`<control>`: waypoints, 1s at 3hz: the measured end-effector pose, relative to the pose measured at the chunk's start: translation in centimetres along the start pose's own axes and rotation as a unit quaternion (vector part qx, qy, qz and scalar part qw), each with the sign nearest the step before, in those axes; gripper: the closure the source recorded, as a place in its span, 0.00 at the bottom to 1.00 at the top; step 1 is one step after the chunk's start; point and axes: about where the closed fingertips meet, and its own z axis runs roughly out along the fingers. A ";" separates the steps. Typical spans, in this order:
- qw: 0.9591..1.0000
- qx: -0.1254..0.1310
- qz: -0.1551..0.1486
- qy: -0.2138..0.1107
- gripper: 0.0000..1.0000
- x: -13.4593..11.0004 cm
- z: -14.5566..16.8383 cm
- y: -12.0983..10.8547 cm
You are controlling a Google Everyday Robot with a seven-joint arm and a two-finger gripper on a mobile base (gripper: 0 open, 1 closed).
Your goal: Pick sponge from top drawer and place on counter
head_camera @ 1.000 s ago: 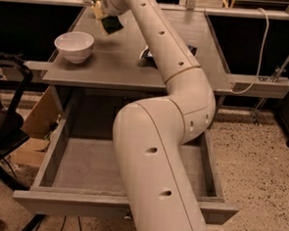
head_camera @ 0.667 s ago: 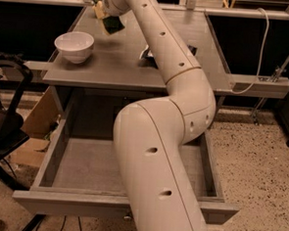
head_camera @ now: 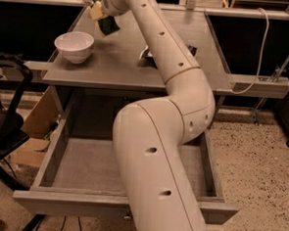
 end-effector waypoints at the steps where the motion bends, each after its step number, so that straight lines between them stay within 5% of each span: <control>1: 1.000 0.000 0.000 0.000 0.13 0.0 0.0 0.0; 2: 1.000 0.000 0.000 0.000 0.00 0.0 0.0 0.0; 3: 1.000 -0.001 0.001 -0.001 0.00 0.0 0.1 0.0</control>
Offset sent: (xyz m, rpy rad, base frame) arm 0.0000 0.0000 0.0000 0.0000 0.0000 0.0000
